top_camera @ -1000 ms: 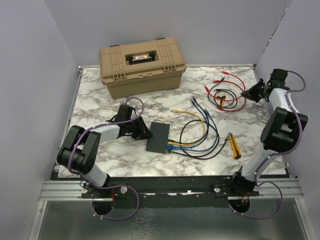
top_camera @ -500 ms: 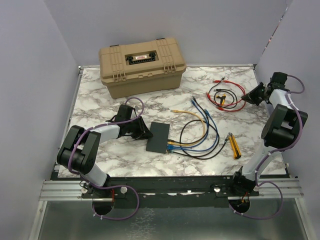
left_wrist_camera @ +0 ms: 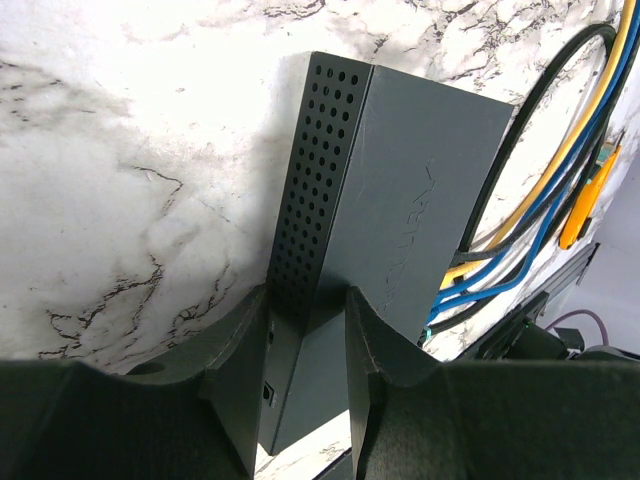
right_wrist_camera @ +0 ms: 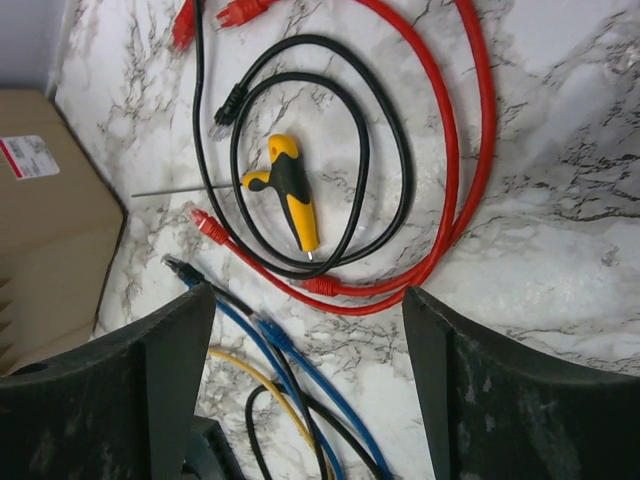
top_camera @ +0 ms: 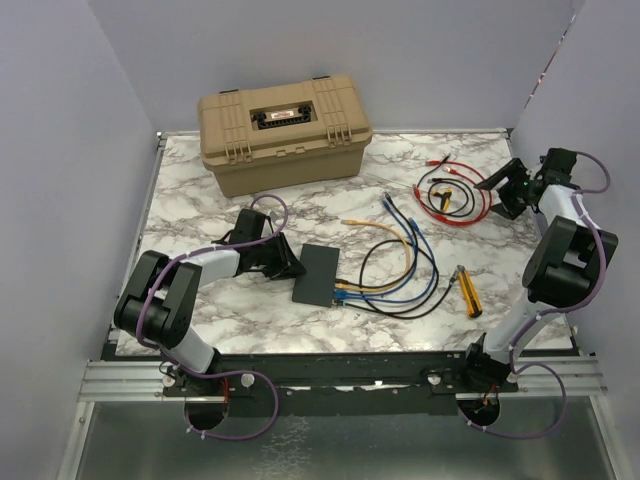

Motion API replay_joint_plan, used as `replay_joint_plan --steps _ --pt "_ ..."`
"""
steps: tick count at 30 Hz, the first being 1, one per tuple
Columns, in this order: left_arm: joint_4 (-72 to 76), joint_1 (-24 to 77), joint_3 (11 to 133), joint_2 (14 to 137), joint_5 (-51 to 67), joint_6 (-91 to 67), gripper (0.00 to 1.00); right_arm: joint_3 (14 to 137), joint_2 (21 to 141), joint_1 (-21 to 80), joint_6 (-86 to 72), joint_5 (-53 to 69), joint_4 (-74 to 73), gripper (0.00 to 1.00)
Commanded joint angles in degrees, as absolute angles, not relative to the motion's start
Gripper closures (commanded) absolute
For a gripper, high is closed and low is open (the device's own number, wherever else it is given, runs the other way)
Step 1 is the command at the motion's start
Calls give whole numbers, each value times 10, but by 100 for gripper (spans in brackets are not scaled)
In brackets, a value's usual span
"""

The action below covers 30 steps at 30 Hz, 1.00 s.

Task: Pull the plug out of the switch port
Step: Place the connector at the center of the board, then pull the connector from the switch port.

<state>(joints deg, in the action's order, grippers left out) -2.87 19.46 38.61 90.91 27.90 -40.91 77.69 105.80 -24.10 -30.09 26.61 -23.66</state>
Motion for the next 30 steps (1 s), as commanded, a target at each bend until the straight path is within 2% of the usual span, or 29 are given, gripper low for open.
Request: replay_joint_plan --steps 1,18,25,30 --pt "-107 195 356 949 155 -370 100 755 1024 -235 -300 301 -214 20" --pt "-86 195 344 880 139 -373 93 685 951 -94 -269 313 -228 17" --pt "-71 195 336 849 142 -370 87 636 913 -51 -226 332 -245 16" --pt "-56 196 332 832 151 -368 79 621 909 -6 -200 340 -267 16"
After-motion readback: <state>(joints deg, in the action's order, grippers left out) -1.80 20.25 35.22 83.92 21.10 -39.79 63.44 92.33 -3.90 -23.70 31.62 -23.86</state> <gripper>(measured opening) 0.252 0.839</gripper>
